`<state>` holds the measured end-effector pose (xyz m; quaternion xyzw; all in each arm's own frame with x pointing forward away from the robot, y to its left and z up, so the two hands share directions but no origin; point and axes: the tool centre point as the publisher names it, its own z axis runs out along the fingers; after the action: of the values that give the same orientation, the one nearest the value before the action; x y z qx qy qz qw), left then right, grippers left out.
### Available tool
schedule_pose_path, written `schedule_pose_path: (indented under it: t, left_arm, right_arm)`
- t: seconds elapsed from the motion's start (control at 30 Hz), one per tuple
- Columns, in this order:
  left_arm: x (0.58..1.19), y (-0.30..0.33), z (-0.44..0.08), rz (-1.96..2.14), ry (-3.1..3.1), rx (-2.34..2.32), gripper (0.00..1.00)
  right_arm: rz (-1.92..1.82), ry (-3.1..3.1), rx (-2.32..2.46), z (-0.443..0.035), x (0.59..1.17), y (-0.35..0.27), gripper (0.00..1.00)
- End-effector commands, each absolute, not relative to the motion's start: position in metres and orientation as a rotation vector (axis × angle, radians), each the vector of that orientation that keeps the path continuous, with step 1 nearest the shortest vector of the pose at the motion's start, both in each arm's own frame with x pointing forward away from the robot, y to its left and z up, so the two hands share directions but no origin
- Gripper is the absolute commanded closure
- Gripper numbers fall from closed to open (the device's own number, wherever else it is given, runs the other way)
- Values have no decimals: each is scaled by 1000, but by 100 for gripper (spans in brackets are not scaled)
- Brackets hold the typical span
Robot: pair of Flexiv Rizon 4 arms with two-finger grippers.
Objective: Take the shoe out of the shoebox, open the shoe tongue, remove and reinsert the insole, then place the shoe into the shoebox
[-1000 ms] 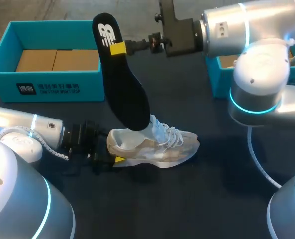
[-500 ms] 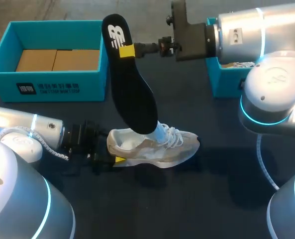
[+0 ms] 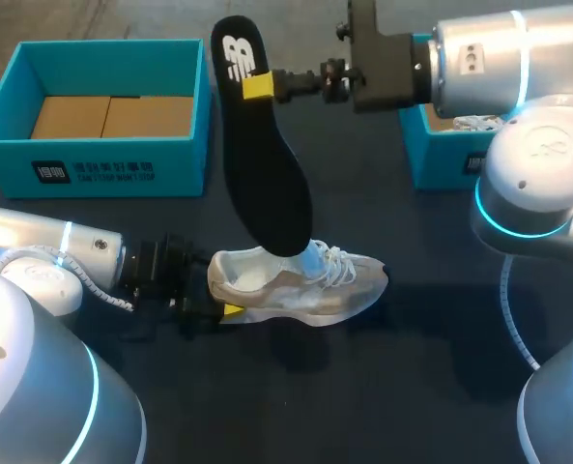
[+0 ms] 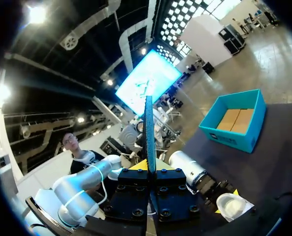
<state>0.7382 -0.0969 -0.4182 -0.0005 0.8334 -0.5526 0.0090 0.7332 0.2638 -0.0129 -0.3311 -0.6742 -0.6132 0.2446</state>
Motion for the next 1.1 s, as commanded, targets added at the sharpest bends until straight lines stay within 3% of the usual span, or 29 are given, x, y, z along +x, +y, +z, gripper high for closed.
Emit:
schedule_pose_path:
  t: [0.03,0.67,1.1]
  left_arm:
    - [739,-95,-420,-1723,2606,0,100]
    - [739,-95,-420,-1723,2606,0,100]
    - [739,-95,-420,-1723,2606,0,100]
  right_arm:
    - [-1668,-1842,-952,0,720,234,100]
    - [-1679,-1766,-1088,40,678,194,100]
    - [-1650,-1747,-1092,42,652,189,100]
